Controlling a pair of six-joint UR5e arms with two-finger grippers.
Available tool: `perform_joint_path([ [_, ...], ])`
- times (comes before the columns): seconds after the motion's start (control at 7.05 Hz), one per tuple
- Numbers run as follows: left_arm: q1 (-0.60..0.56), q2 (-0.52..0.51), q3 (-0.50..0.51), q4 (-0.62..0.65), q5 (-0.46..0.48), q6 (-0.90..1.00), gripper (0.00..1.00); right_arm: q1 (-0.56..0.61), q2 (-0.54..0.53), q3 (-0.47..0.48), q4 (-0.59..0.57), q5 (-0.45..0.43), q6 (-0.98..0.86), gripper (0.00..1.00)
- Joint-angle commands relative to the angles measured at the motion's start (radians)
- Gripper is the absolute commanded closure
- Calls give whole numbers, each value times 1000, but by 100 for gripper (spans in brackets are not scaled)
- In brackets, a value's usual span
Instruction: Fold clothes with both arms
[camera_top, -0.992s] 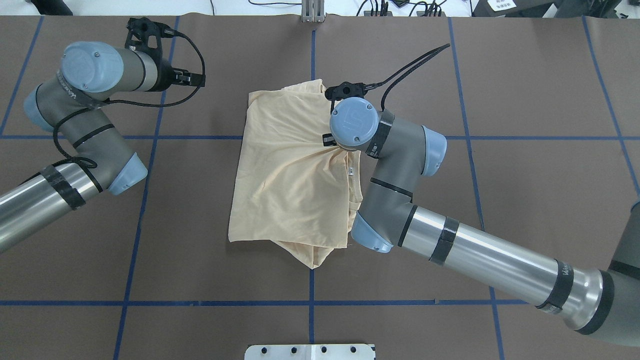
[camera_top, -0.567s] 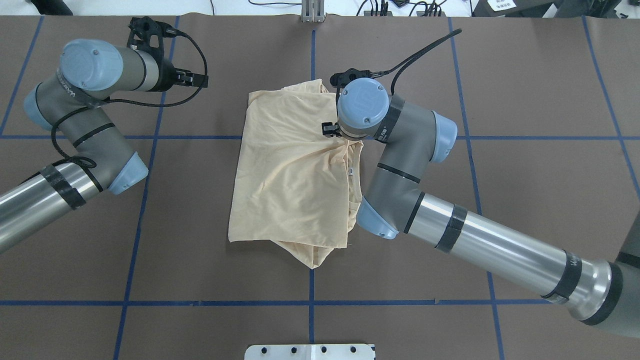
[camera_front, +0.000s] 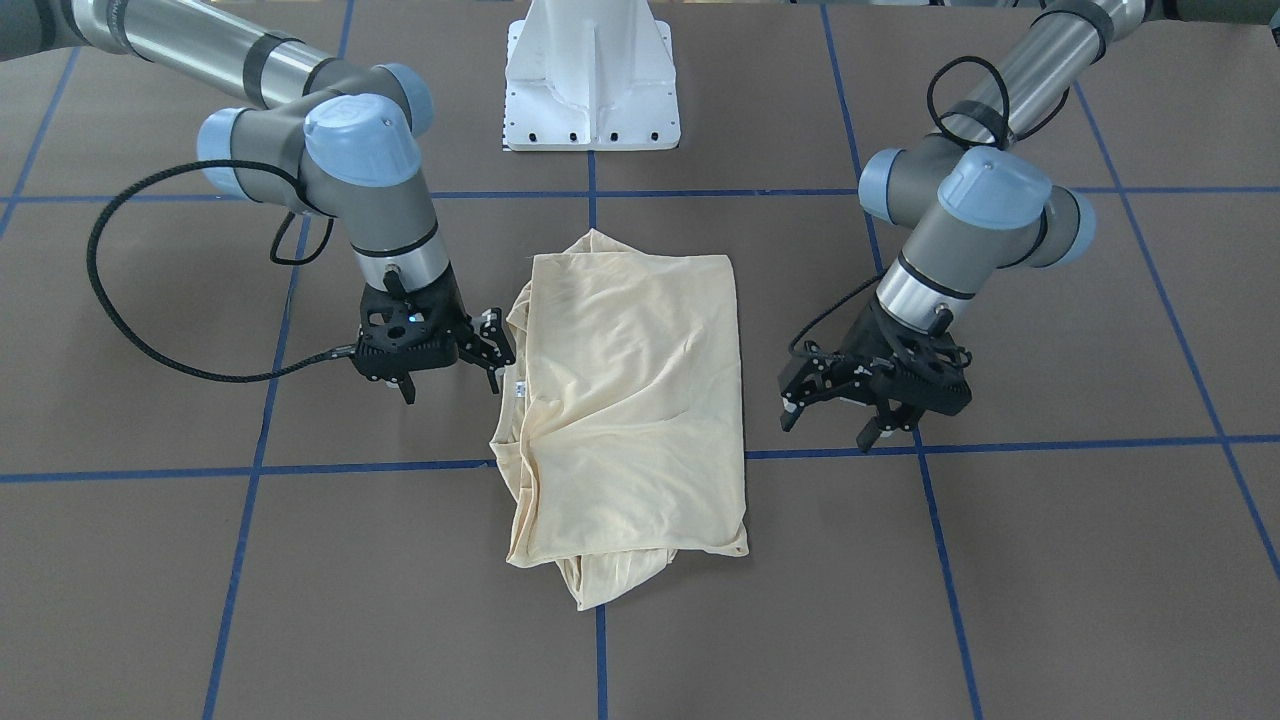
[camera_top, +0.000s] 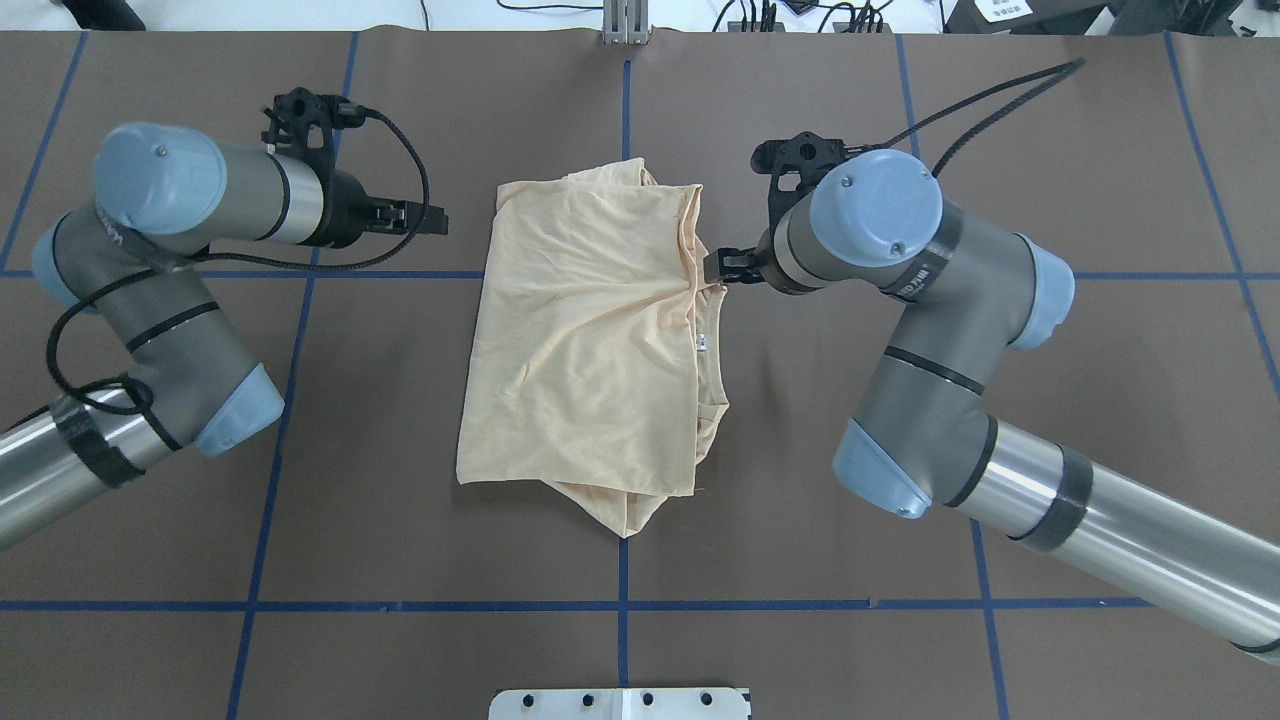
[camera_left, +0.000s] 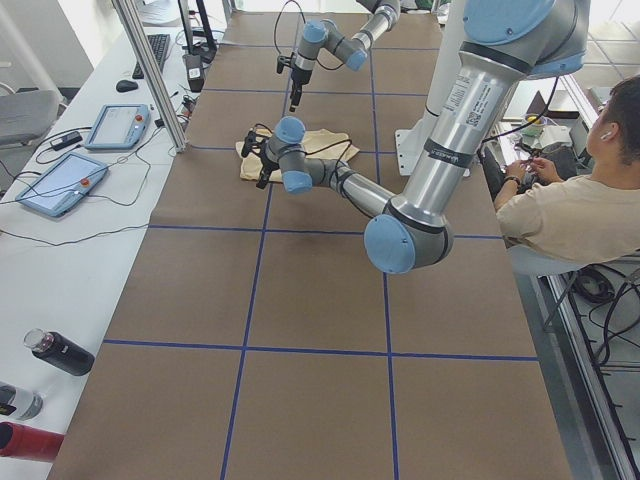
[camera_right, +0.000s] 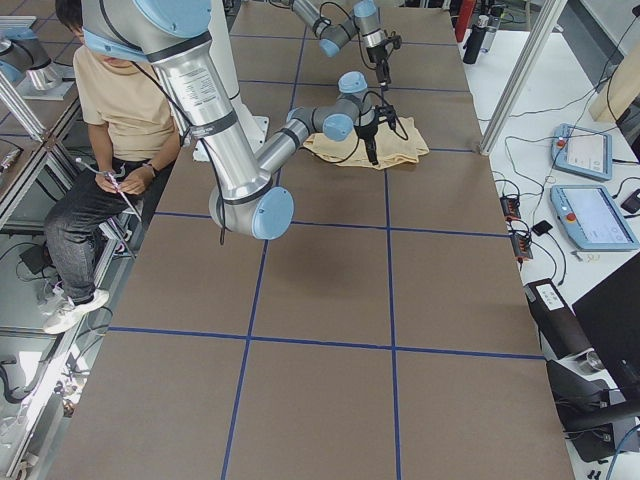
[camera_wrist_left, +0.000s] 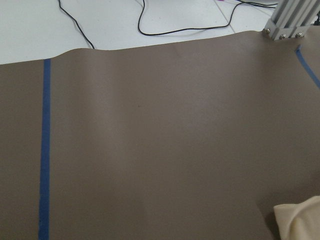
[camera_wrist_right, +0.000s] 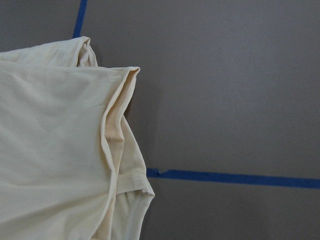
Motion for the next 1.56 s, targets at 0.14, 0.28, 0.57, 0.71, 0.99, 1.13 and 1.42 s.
perform_joint_path([
  [0.14, 271, 148, -207, -1, 147, -240, 0, -66, -74, 116, 0, -66, 77, 0],
  [0.28, 334, 155, -215, -1, 186, -314, 0, -68, -76, 115, 0, -74, 77, 0],
  [0.57, 385, 154, -212, -1, 227, -391, 10, -71, -76, 113, 2, -77, 77, 0],
  [0.71, 385, 151, -203, -1, 221, -393, 17, -74, -76, 112, 2, -77, 77, 0],
  [0.99, 388, 149, -196, -1, 221, -483, 26, -83, -76, 110, 0, -89, 77, 0],
  [1.13, 390, 149, -196, 0, 221, -489, 26, -83, -76, 112, 2, -89, 77, 0],
  [1.42, 390, 157, -192, 3, 218, -482, 26, -85, -76, 112, 2, -89, 77, 0],
])
